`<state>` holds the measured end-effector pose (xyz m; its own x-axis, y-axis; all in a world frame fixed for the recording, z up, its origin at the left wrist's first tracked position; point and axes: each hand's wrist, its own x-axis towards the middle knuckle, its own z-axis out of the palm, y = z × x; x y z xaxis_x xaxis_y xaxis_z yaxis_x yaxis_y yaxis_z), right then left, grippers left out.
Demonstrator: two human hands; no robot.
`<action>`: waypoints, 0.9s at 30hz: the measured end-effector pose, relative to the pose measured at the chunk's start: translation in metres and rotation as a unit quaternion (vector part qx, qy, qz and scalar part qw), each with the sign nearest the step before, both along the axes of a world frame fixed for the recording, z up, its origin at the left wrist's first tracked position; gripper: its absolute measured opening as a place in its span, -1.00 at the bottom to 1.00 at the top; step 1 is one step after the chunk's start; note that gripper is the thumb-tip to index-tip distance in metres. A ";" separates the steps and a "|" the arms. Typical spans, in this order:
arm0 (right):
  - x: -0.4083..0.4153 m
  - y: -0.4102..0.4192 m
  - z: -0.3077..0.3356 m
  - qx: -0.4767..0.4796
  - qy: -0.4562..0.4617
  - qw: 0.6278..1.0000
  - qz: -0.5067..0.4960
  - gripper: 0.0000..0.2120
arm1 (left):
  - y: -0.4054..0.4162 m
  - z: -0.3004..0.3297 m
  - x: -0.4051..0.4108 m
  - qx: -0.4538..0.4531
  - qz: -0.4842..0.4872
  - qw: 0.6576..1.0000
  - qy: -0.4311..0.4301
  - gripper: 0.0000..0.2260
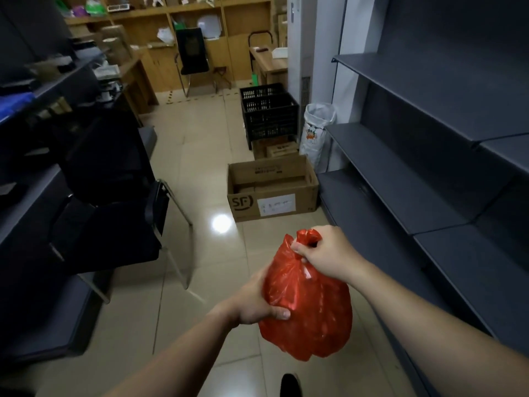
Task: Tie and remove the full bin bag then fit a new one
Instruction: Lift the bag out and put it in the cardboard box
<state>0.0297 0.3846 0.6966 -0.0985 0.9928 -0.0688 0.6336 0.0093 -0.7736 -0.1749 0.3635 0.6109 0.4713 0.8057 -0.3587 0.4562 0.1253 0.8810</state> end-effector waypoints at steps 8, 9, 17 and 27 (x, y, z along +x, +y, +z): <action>-0.007 0.179 0.022 -0.018 -0.021 1.000 0.006 -0.71 | 0.186 0.008 -0.013 0.008 -0.008 1.000 0.024 0.15; -0.008 0.202 0.022 -0.017 -0.021 1.000 0.003 -0.71 | 0.210 0.008 -0.016 0.010 -0.010 1.000 0.023 0.15; -0.025 0.400 0.006 0.008 -0.041 0.999 -0.010 -0.71 | 0.416 -0.004 -0.033 0.014 -0.036 0.999 0.018 0.16; -0.041 0.625 0.004 -0.013 -0.009 1.000 -0.024 -0.70 | 0.644 -0.006 -0.055 0.000 -0.054 0.994 0.096 0.21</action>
<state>-0.0110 1.0092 0.7008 -0.0501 0.9942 -0.0952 0.6463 -0.0404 -0.7620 -0.2301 1.0077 0.6053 0.4784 0.7537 -0.4506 0.6265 0.0666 0.7766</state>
